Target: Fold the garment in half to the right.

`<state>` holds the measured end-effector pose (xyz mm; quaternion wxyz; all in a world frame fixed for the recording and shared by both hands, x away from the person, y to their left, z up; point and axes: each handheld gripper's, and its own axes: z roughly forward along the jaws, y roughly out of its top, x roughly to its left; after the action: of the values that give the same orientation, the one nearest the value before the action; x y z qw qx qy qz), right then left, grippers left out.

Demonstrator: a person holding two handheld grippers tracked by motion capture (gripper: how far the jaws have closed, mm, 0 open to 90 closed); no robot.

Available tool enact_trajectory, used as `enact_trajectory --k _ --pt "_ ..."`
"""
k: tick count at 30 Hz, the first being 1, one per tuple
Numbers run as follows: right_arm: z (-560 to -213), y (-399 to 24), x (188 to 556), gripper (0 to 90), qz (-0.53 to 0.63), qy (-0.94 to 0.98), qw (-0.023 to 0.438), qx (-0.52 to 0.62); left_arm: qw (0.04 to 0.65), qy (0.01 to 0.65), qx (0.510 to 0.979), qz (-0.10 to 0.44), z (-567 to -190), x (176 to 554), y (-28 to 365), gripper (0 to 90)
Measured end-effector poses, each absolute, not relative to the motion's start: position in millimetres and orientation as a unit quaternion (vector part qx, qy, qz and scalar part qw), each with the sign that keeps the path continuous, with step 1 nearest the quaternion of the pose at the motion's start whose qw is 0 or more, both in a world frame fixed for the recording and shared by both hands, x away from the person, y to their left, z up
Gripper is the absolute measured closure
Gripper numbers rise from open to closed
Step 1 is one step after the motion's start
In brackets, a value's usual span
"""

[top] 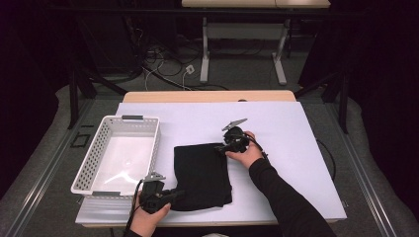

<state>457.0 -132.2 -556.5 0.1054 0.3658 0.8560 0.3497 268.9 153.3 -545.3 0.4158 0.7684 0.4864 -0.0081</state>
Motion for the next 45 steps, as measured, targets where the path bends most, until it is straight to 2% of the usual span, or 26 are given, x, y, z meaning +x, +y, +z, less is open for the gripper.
enact_trajectory --k 12,23,31,39,45 --pt "-555 -128 458 52.3 0.353 0.866 0.086 0.343 0.415 0.486 0.77 -0.009 -546 269 153 77.1" --pt "-553 -122 458 75.1 0.348 0.87 0.041 0.346 0.414 0.485 0.77 -0.009 -546 269 153 77.2" --pt "-552 -121 457 81.6 0.35 0.868 0.034 0.35 0.414 0.486 0.77 -0.011 -546 269 153 77.2" --pt "-549 -116 450 83.1 0.341 0.875 0.067 0.336 0.415 0.486 0.769 -0.009 -546 269 153 77.2" --pt "-544 -118 447 83.2 0.345 0.875 0.073 0.332 0.416 0.487 0.768 -0.01 -546 269 153 77.2"
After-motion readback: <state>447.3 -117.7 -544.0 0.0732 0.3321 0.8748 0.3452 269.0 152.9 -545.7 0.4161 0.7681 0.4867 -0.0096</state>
